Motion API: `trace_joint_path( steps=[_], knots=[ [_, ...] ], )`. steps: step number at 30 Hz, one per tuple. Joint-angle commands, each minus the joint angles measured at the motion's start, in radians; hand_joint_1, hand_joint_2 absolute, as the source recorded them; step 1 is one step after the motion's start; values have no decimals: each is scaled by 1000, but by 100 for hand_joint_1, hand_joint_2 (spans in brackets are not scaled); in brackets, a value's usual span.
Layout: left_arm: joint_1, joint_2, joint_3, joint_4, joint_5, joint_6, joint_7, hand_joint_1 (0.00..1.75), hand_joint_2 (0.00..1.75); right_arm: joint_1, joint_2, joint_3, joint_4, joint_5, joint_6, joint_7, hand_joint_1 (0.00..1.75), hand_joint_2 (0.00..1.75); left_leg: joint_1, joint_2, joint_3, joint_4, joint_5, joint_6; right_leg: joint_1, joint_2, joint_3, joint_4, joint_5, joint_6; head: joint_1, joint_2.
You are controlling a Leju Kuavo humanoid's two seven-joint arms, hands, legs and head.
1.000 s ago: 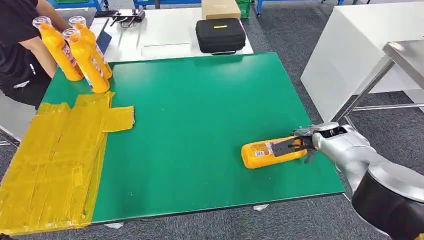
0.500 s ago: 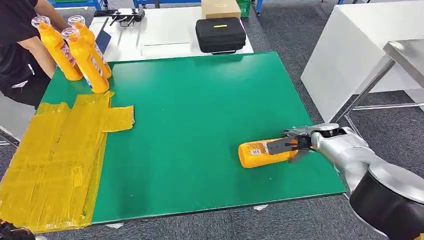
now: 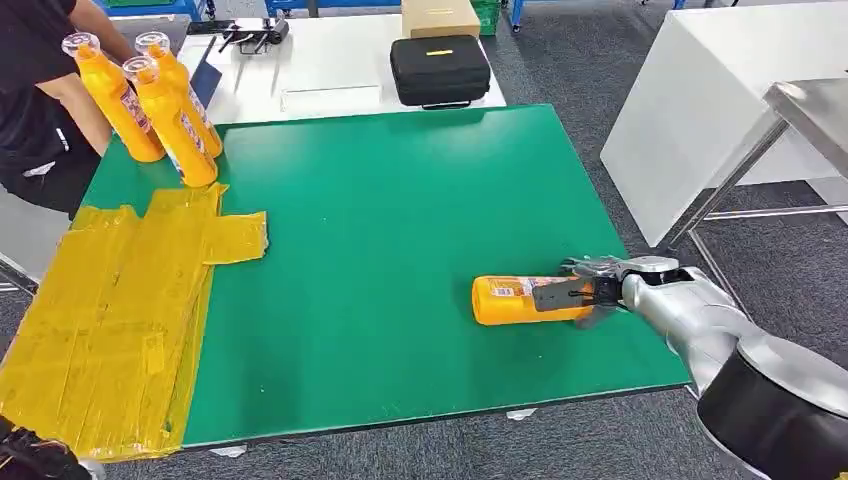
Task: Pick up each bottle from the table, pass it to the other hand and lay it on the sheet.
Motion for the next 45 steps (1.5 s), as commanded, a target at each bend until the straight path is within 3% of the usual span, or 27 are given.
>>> trace_joint_path(
  steps=[1,13,14,15,24,26,31,39,41,45],
  knots=[
    [-46,-18,-17,67,-9,-4,10,0,0,63,38,-25,-5,28,-9,24,0,175,2,0,3,-2,0,-2,2,-2,4,-3,0,-3,0,0],
    [-78,-2,-42,106,-17,-8,23,0,0,137,64,-90,0,59,-45,79,0,175,2,0,12,-3,-3,-4,2,-2,2,-4,-2,-6,0,0],
    [-88,6,-50,123,-15,-8,23,0,0,156,66,-117,0,61,-55,93,16,175,2,0,14,-2,-6,-4,2,-1,4,-3,-4,-5,0,0],
    [-95,8,-52,131,-14,-7,23,0,0,166,67,-121,-1,63,-63,96,173,175,2,-2,13,-4,-4,-5,3,-3,3,-5,-2,-6,0,0],
    [-148,12,-76,171,-6,-2,21,0,0,232,70,-216,-21,104,-129,149,175,175,6,2,18,-2,-7,-6,6,1,8,-7,-4,-5,0,0],
    [-157,16,-78,180,-4,0,23,0,0,238,71,-232,-25,114,-135,157,175,175,6,-3,14,-6,-3,-7,6,-4,6,-11,-2,-6,0,0],
    [-170,20,-82,198,2,-3,20,0,0,256,76,-279,-37,146,-150,181,175,175,5,3,28,-1,-10,-4,5,3,18,-6,-7,-4,1,0],
    [-176,17,-87,204,1,-4,18,0,0,274,77,-308,-45,161,-159,188,175,175,6,4,31,0,-16,-7,7,4,20,-6,-9,-7,0,0],
    [-185,19,-88,213,0,-4,17,0,0,280,79,-326,-49,174,-165,196,175,175,7,1,24,-3,-12,-7,7,-1,14,-9,-7,-8,0,0],
    [-185,19,-88,213,0,-4,17,0,0,280,79,-326,-49,174,-165,196,175,175,7,0,22,-3,-11,-8,7,-1,13,-10,-6,-9,0,0]
  ],
)
